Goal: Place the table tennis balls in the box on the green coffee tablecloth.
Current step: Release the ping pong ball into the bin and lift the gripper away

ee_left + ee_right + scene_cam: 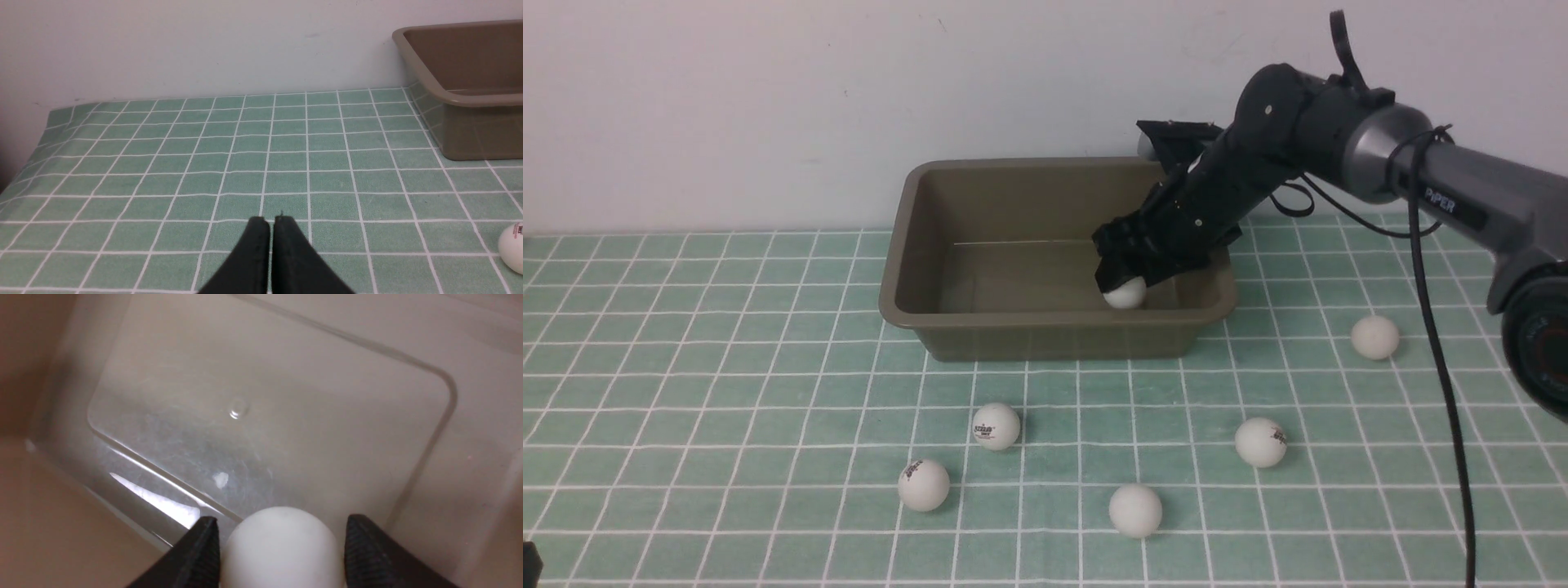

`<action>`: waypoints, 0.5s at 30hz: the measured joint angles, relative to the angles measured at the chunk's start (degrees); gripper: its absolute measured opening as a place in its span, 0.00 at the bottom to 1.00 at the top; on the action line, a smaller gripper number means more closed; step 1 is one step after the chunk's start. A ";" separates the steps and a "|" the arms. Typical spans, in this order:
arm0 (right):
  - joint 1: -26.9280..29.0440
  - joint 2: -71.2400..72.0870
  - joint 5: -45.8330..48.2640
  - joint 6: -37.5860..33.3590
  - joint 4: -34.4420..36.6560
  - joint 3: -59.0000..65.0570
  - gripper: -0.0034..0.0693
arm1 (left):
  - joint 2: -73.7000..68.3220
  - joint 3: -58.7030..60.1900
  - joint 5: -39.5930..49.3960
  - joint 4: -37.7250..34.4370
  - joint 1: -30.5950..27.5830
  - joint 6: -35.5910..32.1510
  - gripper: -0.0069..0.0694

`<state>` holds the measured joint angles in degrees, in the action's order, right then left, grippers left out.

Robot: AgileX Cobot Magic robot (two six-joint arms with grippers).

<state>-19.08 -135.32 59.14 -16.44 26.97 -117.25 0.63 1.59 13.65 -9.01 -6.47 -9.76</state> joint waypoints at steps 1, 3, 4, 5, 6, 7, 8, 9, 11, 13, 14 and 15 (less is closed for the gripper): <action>0.00 0.00 -0.04 -0.26 0.05 0.00 0.55 | 0.00 0.00 0.00 0.00 0.00 0.00 0.09; 0.00 0.00 -0.07 -0.66 0.05 0.00 0.58 | 0.00 0.00 0.00 0.00 0.00 0.00 0.09; 0.00 0.00 -0.07 -0.75 0.05 0.00 0.59 | 0.00 0.00 0.00 0.00 0.00 0.00 0.09; 0.00 0.00 -0.11 -0.80 0.27 0.00 0.62 | 0.00 0.00 0.00 0.00 0.00 0.00 0.09; 0.00 0.00 -0.14 -0.95 0.51 0.00 0.64 | 0.00 0.00 0.00 0.00 0.00 0.00 0.09; 0.00 0.00 -0.35 -1.00 0.83 0.00 0.64 | 0.00 0.00 0.00 0.00 0.00 0.00 0.09; 0.00 0.00 -0.44 -1.01 1.40 -0.16 0.65 | 0.00 0.00 0.00 0.00 0.00 0.00 0.09; 0.00 0.00 -0.38 -1.01 1.94 -0.65 0.65 | 0.00 0.00 0.00 0.00 0.00 0.00 0.09; 0.00 0.00 0.62 -1.01 2.62 -3.57 0.65 | 0.00 0.00 0.00 0.00 0.00 0.00 0.09; 0.06 0.31 2.55 -1.06 1.72 -9.14 0.65 | 0.00 0.00 0.00 0.00 0.00 0.00 0.09; 0.21 0.77 4.39 -0.86 0.88 -12.31 0.65 | 0.00 0.00 0.00 0.00 0.00 0.00 0.09; 0.56 1.31 5.63 -0.54 0.26 -14.41 0.65 | 0.00 0.00 0.00 0.00 0.00 0.00 0.09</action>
<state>-18.52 -134.01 64.78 -16.98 27.23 -131.66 0.63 1.59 13.65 -9.01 -6.47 -9.76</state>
